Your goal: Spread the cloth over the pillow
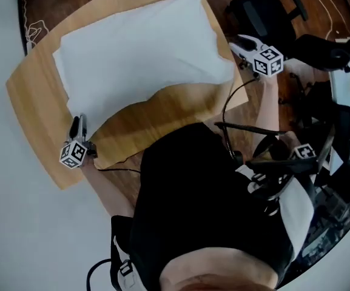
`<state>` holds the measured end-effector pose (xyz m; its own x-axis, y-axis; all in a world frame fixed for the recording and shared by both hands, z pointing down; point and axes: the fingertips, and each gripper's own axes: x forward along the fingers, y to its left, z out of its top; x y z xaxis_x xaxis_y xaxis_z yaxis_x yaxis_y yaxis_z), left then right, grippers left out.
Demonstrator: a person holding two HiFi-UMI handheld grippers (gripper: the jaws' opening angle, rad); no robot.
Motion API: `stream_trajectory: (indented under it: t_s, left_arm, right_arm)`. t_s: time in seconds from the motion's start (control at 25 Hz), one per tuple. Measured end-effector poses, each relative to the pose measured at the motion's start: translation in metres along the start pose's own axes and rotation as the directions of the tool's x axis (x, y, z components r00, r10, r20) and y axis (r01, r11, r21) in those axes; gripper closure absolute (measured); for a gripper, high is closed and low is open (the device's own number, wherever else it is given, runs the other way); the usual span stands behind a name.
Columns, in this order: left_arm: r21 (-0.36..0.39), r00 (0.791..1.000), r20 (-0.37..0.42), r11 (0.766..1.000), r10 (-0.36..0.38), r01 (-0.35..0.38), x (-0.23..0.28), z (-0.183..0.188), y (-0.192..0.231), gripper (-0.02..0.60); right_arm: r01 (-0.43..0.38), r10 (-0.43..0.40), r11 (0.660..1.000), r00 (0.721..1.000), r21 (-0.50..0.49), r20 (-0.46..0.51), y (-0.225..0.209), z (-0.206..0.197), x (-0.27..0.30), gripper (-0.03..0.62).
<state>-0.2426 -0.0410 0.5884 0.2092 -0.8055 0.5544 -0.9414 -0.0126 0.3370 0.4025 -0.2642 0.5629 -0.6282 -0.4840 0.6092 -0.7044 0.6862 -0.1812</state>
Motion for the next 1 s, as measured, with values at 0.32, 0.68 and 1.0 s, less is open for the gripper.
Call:
stream_trajectory:
  t_s: [0.32, 0.68, 1.0]
  left_arm:
    - [-0.014, 0.991, -0.130, 1.000, -0.017, 0.016, -0.012, -0.078, 0.025, 0.446]
    - [-0.016, 0.982, -0.187, 0.999, -0.035, 0.033, -0.013, -0.096, 0.032, 0.446]
    - [-0.032, 0.968, -0.250, 0.999, -0.009, 0.001, -0.007, -0.108, 0.042, 0.446]
  right_arm:
    - [-0.154, 0.082, 0.984, 0.834, -0.087, -0.546, 0.094, -0.140, 0.016, 0.562]
    - [0.007, -0.100, 0.986, 0.824, -0.165, -0.558, 0.103, -0.139, -0.017, 0.585]
    - [0.136, -0.259, 0.961, 0.754, -0.241, -0.604, 0.043, -0.184, 0.006, 0.352]
